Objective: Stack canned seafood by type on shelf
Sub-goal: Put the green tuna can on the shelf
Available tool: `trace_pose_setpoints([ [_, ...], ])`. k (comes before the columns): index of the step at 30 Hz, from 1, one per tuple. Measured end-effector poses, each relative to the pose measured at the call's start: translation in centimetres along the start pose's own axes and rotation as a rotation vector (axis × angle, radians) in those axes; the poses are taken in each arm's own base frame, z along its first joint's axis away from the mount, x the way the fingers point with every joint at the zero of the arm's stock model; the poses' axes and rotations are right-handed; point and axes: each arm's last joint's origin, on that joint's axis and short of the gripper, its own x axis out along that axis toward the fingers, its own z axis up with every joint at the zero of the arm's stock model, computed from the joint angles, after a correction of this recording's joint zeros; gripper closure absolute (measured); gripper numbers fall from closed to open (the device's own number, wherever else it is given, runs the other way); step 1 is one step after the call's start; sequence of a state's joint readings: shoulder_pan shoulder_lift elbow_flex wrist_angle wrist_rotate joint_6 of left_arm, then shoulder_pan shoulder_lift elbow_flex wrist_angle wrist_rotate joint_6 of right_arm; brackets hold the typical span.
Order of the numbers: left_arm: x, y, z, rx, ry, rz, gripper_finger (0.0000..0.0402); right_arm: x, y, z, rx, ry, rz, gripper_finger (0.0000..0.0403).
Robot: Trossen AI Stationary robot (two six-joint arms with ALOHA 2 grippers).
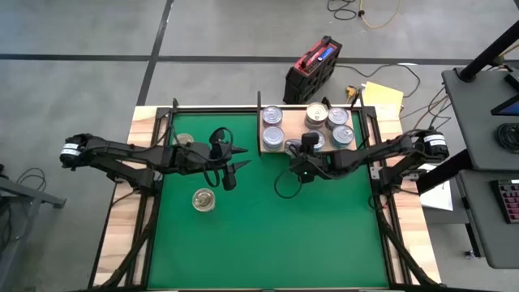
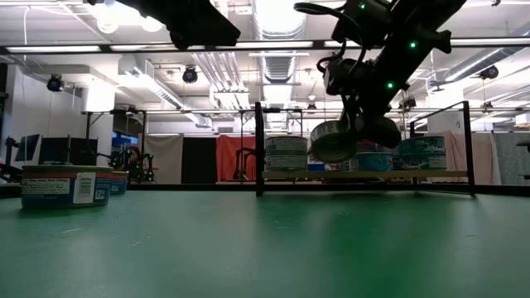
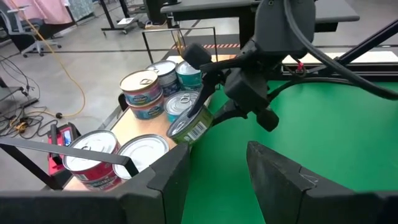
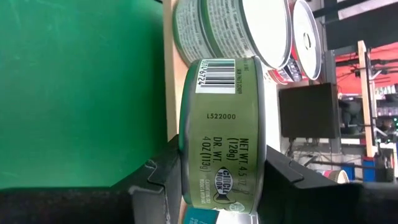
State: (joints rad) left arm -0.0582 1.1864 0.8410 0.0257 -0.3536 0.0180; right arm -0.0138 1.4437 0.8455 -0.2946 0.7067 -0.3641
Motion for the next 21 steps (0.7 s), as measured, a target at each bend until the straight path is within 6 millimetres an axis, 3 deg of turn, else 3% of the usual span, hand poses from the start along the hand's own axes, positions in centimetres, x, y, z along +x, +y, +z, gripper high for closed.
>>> trace_pose_setpoints([
  [21,0.09,-0.03,-0.07,0.001,0.004,0.000,0.0256,0.92,-1.01,-0.29,0.063,0.002,0.026,0.0262],
])
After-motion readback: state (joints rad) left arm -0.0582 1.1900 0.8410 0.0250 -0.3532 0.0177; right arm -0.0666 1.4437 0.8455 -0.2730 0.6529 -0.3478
